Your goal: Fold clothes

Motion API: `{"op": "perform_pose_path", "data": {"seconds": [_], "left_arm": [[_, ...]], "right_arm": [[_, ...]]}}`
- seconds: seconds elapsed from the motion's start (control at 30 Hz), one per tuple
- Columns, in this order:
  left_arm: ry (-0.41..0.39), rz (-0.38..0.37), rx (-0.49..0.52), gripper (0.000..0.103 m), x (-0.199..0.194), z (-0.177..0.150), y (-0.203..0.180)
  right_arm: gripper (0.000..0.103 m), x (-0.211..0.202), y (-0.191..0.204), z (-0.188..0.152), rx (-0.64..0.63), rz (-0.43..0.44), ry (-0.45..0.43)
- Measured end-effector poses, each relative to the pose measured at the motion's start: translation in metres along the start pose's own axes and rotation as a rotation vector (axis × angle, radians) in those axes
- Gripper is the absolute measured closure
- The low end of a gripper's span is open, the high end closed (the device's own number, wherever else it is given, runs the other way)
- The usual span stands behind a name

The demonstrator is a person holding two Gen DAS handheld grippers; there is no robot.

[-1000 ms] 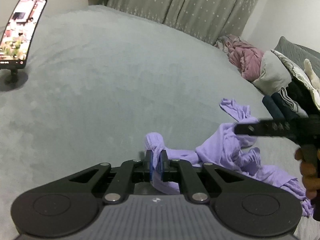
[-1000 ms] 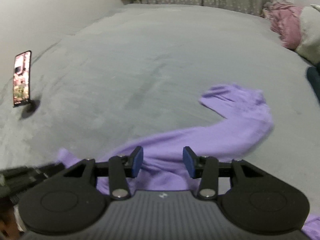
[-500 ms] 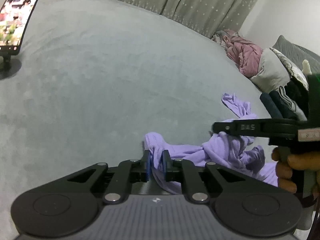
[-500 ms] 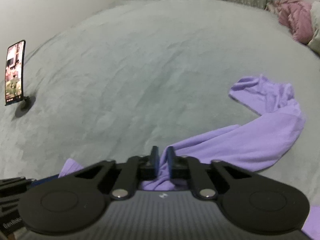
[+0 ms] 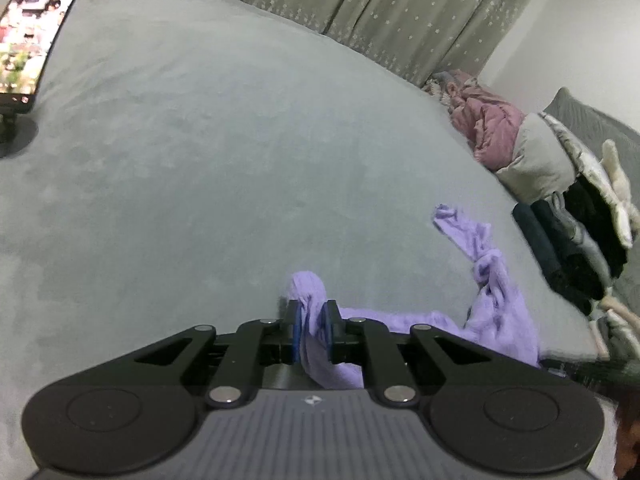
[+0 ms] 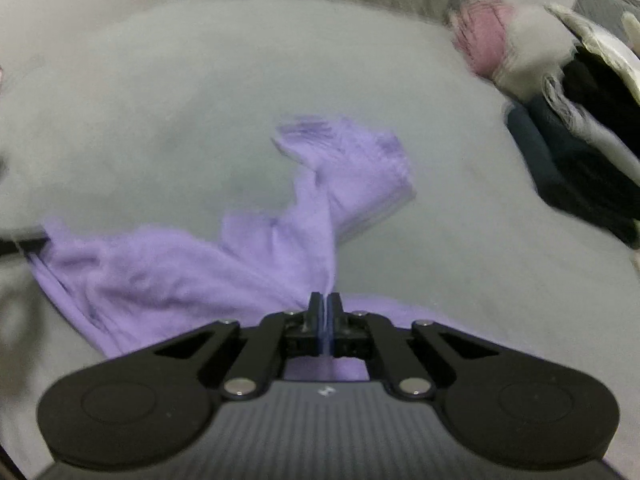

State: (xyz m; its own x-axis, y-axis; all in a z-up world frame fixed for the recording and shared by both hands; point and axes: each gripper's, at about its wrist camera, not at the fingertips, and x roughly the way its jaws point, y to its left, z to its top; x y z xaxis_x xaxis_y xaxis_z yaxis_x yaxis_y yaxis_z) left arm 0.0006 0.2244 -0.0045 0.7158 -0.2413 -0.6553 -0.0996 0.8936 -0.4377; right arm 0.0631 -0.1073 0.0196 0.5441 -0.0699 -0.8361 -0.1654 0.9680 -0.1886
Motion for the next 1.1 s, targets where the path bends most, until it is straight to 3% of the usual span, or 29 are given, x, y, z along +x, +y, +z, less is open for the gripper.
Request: {"op": "perform_pose_path", "data": {"seconds": [0.1,0.23,0.27,0.33,0.43,0.5,0.6,0.73,0.83,0.87,0.9,0.97,1.1], "left_arm": [[0.003,-0.036,-0.021,0.093,-0.001,0.001,0.000],[0.006,-0.056,-0.010,0.089,-0.001,-0.002,0.003],[0.012,-0.049,-0.004,0.087,0.002,-0.003,0.005],[0.026,-0.035,-0.004,0.087,0.006,-0.003,0.011],[0.038,-0.053,-0.012,0.087,0.013,-0.003,0.023],[0.034,-0.082,-0.020,0.086,0.015,-0.003,0.028],[0.047,-0.132,-0.034,0.086,0.020,-0.002,0.037],[0.103,-0.164,-0.013,0.085,0.034,0.012,0.038],[0.164,-0.209,-0.010,0.073,0.044,0.026,0.036],[0.171,-0.215,-0.007,0.072,0.046,0.028,0.036],[0.179,-0.225,0.000,0.074,0.047,0.029,0.035],[0.180,-0.230,0.011,0.100,0.048,0.025,0.033],[0.168,-0.206,0.040,0.100,0.044,0.019,0.028]], "right_arm": [[0.097,-0.007,-0.001,0.000,-0.024,-0.039,0.066],[0.065,-0.038,0.002,0.028,0.063,0.027,-0.047],[0.062,-0.037,0.006,0.032,0.067,0.058,-0.055],[0.057,-0.034,0.029,0.054,0.076,0.215,-0.096],[0.050,-0.012,0.062,0.065,0.006,0.334,-0.132],[0.050,0.012,0.072,0.062,-0.018,0.414,-0.126],[0.058,0.049,0.073,0.060,-0.003,0.477,-0.023],[0.060,0.054,0.073,0.069,-0.113,0.529,-0.005],[0.074,0.056,0.071,0.069,-0.143,0.568,0.009],[0.088,0.055,0.069,0.068,-0.146,0.584,0.010],[0.095,0.055,0.068,0.068,-0.146,0.595,0.011],[0.099,0.056,0.072,0.067,-0.153,0.577,-0.007],[0.099,0.051,0.089,0.055,-0.164,0.475,-0.047]]}}
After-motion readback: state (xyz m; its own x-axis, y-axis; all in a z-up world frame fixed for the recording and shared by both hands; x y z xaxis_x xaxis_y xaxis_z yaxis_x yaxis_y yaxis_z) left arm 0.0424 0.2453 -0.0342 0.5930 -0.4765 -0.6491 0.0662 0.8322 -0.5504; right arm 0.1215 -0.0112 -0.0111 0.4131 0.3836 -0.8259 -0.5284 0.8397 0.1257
